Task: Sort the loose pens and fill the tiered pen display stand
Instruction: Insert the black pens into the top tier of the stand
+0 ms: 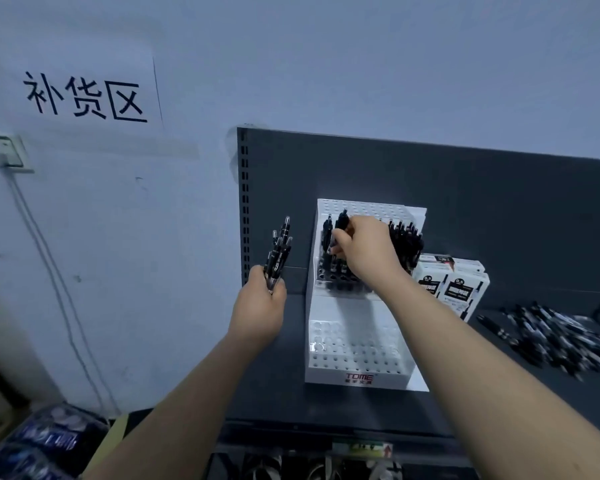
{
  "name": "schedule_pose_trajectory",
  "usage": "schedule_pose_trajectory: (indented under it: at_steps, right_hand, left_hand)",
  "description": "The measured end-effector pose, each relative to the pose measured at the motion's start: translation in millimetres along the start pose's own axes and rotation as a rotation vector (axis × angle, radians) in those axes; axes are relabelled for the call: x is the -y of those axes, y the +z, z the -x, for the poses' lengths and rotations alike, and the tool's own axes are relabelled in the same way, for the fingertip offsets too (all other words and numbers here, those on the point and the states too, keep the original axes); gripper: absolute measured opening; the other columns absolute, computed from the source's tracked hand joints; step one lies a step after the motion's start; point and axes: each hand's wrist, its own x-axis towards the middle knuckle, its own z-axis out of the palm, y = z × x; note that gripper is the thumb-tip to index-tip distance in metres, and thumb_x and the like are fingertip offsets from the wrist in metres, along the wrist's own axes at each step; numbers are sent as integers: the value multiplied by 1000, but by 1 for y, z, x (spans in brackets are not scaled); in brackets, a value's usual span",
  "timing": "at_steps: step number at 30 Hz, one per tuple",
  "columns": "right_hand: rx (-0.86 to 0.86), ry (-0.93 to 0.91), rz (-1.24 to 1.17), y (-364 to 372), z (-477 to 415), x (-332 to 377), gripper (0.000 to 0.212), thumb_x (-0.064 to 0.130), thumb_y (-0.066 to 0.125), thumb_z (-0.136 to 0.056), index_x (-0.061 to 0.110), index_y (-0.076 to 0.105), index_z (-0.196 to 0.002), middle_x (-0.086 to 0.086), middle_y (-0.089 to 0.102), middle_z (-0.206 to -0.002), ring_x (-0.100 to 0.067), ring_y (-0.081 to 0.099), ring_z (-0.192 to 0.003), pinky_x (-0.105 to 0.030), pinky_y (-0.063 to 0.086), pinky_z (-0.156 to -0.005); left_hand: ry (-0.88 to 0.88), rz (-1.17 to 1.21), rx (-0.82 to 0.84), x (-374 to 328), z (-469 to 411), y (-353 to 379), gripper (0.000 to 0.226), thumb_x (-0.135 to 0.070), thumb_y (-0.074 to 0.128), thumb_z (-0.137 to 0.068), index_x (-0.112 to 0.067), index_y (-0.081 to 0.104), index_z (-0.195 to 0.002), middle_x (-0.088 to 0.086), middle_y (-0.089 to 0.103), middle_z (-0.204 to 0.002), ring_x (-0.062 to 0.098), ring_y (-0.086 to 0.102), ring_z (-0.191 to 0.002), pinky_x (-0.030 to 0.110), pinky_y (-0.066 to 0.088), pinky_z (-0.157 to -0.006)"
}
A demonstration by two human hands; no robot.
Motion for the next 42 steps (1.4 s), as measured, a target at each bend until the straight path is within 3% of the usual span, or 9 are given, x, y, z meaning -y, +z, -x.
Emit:
schedule_pose_trajectory:
  at_steps: [4,12,19,23,26,30,35,37,42]
  right_hand:
    - [99,46,108,9,-8,-4,33,20,54,-96,-8,58,-80,-20,70,-75,-34,70,-72,-48,58,-72]
    - [214,-26,403,9,-22,3,32,22,56,-93,4,59,-68,-14,68,-74,-32,67,-70,-40,58,-74]
    - [259,-12,432,14,-23,8,31,16,55,-93,5,57,-64,-15,70,-71,-33,69,-69,-43,60,-71]
    - [250,10,414,9,-16,5,32,26,57,-93,3,62,-70,-12,70,-70,-30,69,-68,-41,59,-72]
    - [236,29,291,-4,-4,3,35,29,60,-93,0,69,-76,-10,70,-62,-21,67,-56,-32,58,-58]
    - [279,71,-151,-17,21,4,26,28,60,-94,6,69,-83,-6,64,-59,-12,50,-45,-19,38,-38]
    - [337,138,-517,-28,30,-5,12,11,63,-93,11,61,-81,-2,59,-56,-8,46,-41,-15,35,-36]
    - [316,171,-590,-36,30,-11,15,7,64,-91,10,57,-78,-4,62,-57,-9,50,-41,-16,40,-40]
    - [-72,152,-432,-69,25,-35,10,4,65,-89,6,57,-84,-4,62,-57,-15,59,-45,-33,51,-55]
  left_hand:
    - [3,8,11,2,-8,0,17,-26,43,-98,-10,45,-96,11,64,-90,30,60,-78,48,52,-74]
    - [14,51,41,0,-22,6,17,-25,43,-98,-9,44,-93,15,64,-90,34,61,-77,51,52,-73]
    - [1,79,40,-2,-30,15,17,-25,44,-97,-8,47,-94,10,65,-88,30,61,-78,47,51,-73]
    - [42,165,32,-3,-29,15,12,-27,51,-96,-18,52,-88,-1,67,-85,16,61,-71,37,51,-65]
    - [63,237,48,-8,-23,13,9,-29,58,-94,-21,58,-89,-3,70,-84,0,58,-59,28,45,-59]
    - [95,259,83,-19,-10,16,12,-29,61,-92,-21,62,-84,-3,72,-77,5,58,-56,23,46,-56]
    - [100,367,157,-30,7,26,14,-28,60,-94,-17,66,-86,5,72,-80,16,58,-62,24,46,-53]
    - [107,343,145,-31,10,30,15,-31,59,-94,-19,66,-90,3,72,-81,11,58,-65,14,44,-54]
    - [114,285,90,-30,14,35,7,-32,56,-95,-27,60,-97,-9,67,-89,-2,58,-77,1,40,-59]
